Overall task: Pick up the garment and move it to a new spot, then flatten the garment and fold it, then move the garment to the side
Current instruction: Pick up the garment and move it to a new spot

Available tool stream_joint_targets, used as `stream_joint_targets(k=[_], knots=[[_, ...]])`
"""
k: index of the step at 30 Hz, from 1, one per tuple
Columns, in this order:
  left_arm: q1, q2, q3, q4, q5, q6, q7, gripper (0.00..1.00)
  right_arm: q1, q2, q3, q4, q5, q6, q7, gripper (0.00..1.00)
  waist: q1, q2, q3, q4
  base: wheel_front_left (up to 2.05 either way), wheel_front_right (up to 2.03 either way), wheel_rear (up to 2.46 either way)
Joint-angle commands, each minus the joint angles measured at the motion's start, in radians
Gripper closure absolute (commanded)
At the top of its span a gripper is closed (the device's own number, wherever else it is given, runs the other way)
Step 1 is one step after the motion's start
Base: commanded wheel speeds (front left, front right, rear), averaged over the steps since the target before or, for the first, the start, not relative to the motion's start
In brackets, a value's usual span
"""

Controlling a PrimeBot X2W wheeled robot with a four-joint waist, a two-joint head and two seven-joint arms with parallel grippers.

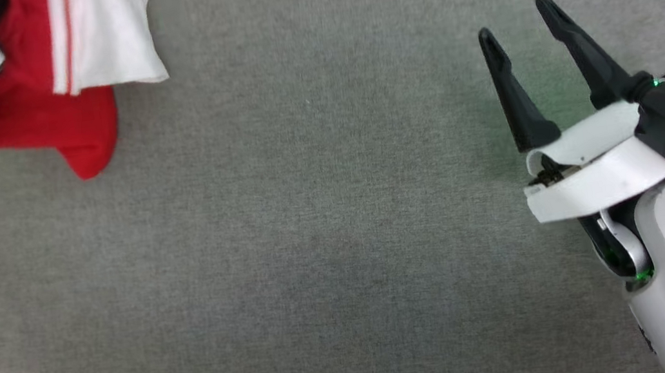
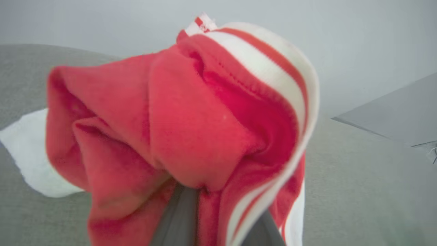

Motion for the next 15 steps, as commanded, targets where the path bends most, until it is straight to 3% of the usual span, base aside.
stream_joint_targets(k=[1, 7, 15], knots=[[-0.007, -0.02, -0.003, -0.012, -0.007, 0.001, -0.007, 1.0, 0.02, 0.005, -0.011, 0.004, 0.007, 0.0, -0.01, 0.0, 0.0, 0.0, -0.059, -0.011, 0.0, 0.0, 0.0], [-0.019, -0.094, -0.05, -0.11, -0.024, 0.001, 0.011, 1.0, 0.082, 0.029, -0.099, 0.012, 0.026, 0.0, -0.037, 0.0, 0.0, 0.0, -0.118, -0.055, 0.0, 0.0, 0.0], [-0.022, -0.27, -0.155, -0.163, 0.003, 0.001, 0.053, 1.0, 0.147, 0.064, -0.238, -0.012, 0.039, 0.0, -0.057, 0.0, 0.0, 0.0, -0.145, -0.156, 0.0, 0.0, 0.0]])
